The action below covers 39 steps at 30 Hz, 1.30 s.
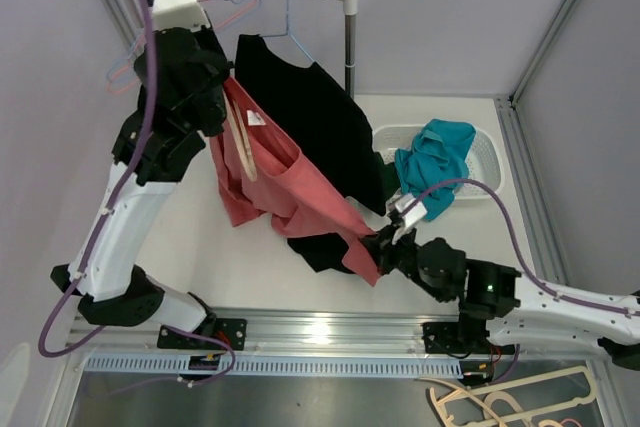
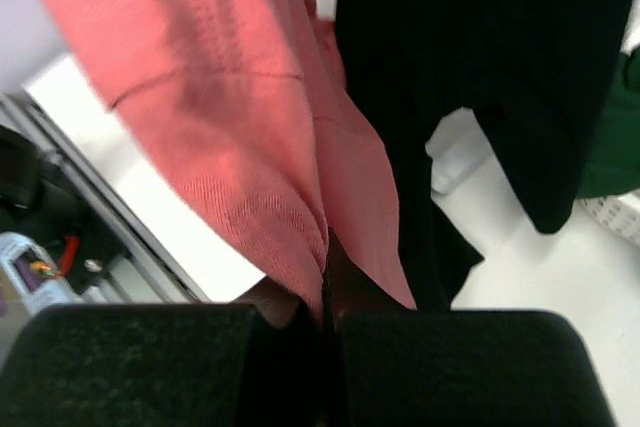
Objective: Remove the t-shirt from the hanger
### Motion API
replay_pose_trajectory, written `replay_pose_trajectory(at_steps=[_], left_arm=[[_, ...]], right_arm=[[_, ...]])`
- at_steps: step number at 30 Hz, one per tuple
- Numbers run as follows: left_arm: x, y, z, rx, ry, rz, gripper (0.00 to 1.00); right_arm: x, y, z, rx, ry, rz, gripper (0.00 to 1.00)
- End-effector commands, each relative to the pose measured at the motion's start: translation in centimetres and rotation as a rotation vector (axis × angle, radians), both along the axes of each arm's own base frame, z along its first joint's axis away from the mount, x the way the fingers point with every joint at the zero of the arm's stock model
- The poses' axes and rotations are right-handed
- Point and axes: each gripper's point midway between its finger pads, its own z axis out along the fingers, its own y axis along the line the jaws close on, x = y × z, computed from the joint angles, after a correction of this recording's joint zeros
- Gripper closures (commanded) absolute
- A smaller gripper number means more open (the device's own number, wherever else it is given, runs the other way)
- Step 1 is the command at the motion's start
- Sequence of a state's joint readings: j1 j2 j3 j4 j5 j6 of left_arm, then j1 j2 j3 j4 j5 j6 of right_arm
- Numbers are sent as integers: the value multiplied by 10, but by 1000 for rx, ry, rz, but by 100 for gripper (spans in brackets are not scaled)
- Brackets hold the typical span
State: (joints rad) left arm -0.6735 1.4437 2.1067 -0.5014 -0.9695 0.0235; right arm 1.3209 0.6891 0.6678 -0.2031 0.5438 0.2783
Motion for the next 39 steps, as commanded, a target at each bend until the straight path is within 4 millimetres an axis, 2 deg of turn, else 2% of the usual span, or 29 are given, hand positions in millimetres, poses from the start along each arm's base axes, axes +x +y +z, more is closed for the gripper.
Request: replay_pose_trajectory(at_steps=[1, 2, 3, 4, 5, 6, 7, 9, 10, 12, 13, 14, 17, 18, 20, 21, 23, 24, 26, 29, 30, 31, 33, 34, 35, 36, 37, 38, 39], left_arm=[[-31, -6, 24, -166, -50, -190, 99], [-35, -14, 21, -169, -40, -241, 99], [-47, -12, 20, -176, -43, -266, 99], [-56, -12, 21, -187, -50, -290, 99], [-62, -19, 13, -183, -33, -329, 99], [-77, -19, 12, -190, -39, -396, 99], [-86, -22, 7, -205, -25, -439, 99], [-100, -38, -12, -203, 27, -568, 99], [-116, -33, -10, -236, 20, -605, 99], [-131, -38, -34, -220, 105, -676, 99], [-141, -34, -38, -227, 123, -694, 99], [-149, -30, -57, -203, 197, -698, 99], [-168, -21, -81, -176, 308, -713, 99], [-176, -12, -102, -142, 399, -693, 99], [-184, 2, -122, -114, 474, -642, 99], [-190, 10, -133, -96, 513, -626, 99], [-201, 19, -141, -106, 514, -627, 99], [-205, 17, -137, -122, 486, -658, 99], [-216, 13, -135, -148, 471, -723, 99], [-226, 21, -123, -176, 417, -741, 99], [-230, 24, -119, -186, 396, -748, 99], [-233, 26, -112, -197, 371, -751, 99], [-246, 36, -86, -247, 261, -786, 99], [-250, 36, -78, -257, 233, -809, 99], [-262, 41, -60, -278, 173, -844, 99], [-269, 35, -57, -273, 184, -898, 99], [-270, 30, -56, -266, 207, -919, 99], [-274, 33, -53, -280, 194, -931, 99], [-276, 34, -53, -284, 193, -932, 99]], right_arm=[[16, 8, -17, -19, 31, -72, 100], [21, 12, -19, -15, 37, -75, 100], [31, 18, -25, -27, 60, -75, 100], [39, 24, -19, 2, 58, -80, 100], [45, 28, -16, 17, 60, -82, 100], [52, 31, -14, 22, 62, -84, 100], [68, 40, -2, 60, 56, -86, 100], [85, 47, 6, 64, 57, -99, 100], [93, 52, 11, 55, 43, -93, 100], [112, 67, 24, 42, 24, -97, 100], [118, 71, 29, 35, 6, -96, 100], [127, 81, 40, 42, -2, -91, 100], [147, 93, 53, 41, -19, -100, 100], [152, 94, 57, 44, -24, -112, 100], [169, 87, 56, 19, -22, -195, 100], [179, 79, 64, 25, -24, -242, 100], [192, 63, 62, 25, 7, -311, 100], [201, 49, 64, 39, 15, -344, 100], [206, 37, 63, 47, 31, -375, 100], [203, 41, 56, 17, 55, -337, 100], [203, 40, 32, -59, 103, -349, 100], [209, 34, 30, -86, 111, -392, 100], [209, 32, 3, -156, 169, -384, 100], [203, 33, -20, -184, 209, -360, 100], [202, 30, -30, -193, 228, -374, 100], [200, 23, -41, -208, 246, -402, 100], [203, 7, -45, -203, 256, -477, 100], [201, -6, -59, -223, 278, -508, 100], [202, -17, -62, -214, 287, -536, 100]])
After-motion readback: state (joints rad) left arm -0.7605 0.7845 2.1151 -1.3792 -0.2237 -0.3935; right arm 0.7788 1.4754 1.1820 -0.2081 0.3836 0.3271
